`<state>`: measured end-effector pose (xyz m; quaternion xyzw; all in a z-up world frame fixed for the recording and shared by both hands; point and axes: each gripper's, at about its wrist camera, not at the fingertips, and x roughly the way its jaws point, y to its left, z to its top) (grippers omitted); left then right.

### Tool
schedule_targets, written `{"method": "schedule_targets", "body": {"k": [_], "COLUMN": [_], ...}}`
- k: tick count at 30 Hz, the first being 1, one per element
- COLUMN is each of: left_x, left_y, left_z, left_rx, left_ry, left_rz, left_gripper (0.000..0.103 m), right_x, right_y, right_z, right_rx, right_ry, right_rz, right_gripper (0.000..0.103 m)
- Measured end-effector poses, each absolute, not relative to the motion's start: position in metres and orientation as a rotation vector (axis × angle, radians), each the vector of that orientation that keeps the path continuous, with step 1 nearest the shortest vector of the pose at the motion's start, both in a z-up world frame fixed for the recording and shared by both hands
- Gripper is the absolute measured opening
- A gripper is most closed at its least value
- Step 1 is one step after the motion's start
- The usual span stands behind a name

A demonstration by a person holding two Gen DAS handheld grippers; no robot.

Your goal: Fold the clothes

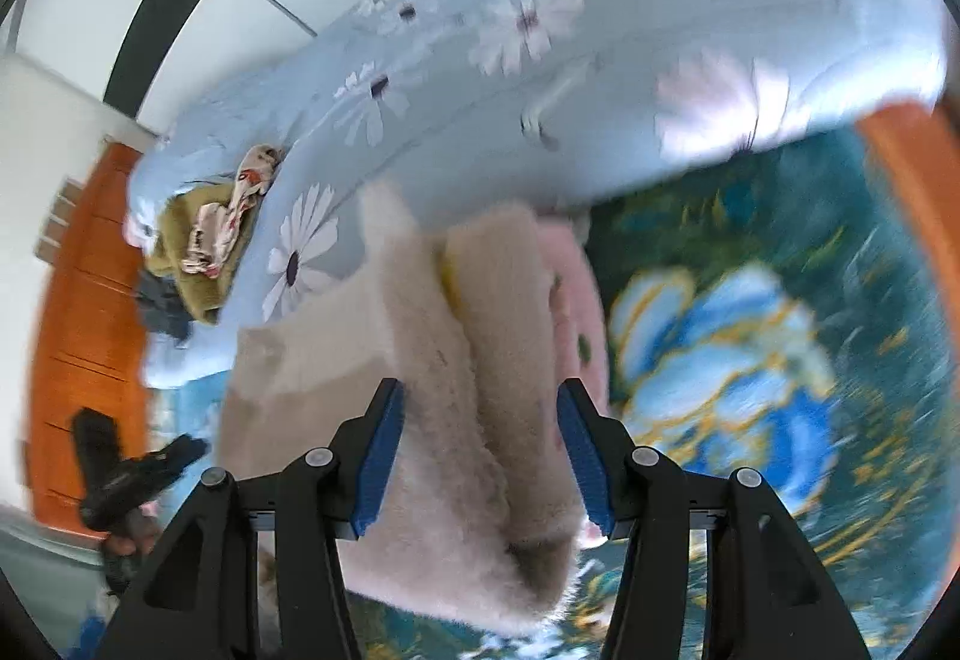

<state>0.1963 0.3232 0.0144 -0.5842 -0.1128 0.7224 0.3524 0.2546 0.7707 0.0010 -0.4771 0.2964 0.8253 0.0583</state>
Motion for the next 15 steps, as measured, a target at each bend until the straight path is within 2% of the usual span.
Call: {"method": "schedule_targets", "body": {"k": [3,7,12,15], "left_x": [0.212,0.233,0.252,0.251], "left_y": [0.348,0.38,0.403,0.41], "left_z": [0.025,0.038,0.028,0.014], "left_rx": [-1.45,-1.372,-1.345,-1.385], "left_ry": [-0.176,-0.024,0.151,0.185], "left_rz": [1.87,1.864,1.835,1.817], "left_gripper": [0.044,0.044,0.044,0.044], "right_x": [0.243,0.231,0.248,0.262], "right_y": [0.731,0.685,0.7,0.71], "right_z": [0.025,0.01,-0.032,-0.047], "right_rx": [-1.464,-1.585,-1.616,-1.566], "right_ry": [0.669,0.321,0.335,0.453], "right_rz": [2.609,2.628,2.505,2.505], "right_gripper": [0.054,0.054,0.054,0.054]}}
